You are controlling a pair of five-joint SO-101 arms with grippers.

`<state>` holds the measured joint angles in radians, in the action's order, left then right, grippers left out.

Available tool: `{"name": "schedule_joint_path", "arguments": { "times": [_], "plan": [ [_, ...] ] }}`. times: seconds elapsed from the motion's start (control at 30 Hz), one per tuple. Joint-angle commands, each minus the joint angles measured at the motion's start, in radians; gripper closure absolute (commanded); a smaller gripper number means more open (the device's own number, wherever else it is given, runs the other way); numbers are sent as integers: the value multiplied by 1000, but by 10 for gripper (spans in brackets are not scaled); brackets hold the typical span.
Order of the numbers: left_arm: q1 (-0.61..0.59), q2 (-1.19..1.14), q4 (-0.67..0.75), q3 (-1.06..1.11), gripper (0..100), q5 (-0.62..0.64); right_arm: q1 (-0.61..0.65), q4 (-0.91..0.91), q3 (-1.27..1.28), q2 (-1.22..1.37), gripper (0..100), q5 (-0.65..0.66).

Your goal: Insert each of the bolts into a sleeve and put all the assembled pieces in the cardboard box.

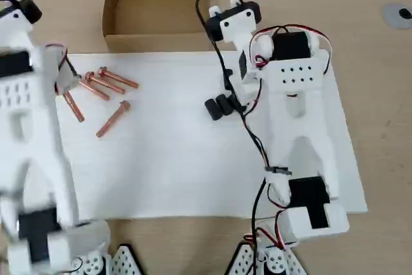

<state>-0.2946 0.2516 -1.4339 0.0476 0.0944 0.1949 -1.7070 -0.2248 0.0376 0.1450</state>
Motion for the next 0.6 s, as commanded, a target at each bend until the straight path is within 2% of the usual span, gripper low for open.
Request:
{"name": "schedule_joint_path", "arguments": {
  "times": [0.0, 0.1, 0.23, 0.37, 0.57],
  "plan": [
    [6, 354, 213, 397, 989, -48, 8, 69, -21, 58, 986, -3],
    [12, 579, 362, 663, 990, -66, 8, 155, -13, 173, 986, -3],
    [9, 843, 460, 875, 992, -94, 8, 281, -27, 289, 980, -26],
    [12, 1010, 474, 971, 993, -115, 12, 330, -130, 355, 892, -176],
    [14, 1075, 473, 1030, 993, -120, 47, 310, -311, 478, 860, -186]
  ]
}}
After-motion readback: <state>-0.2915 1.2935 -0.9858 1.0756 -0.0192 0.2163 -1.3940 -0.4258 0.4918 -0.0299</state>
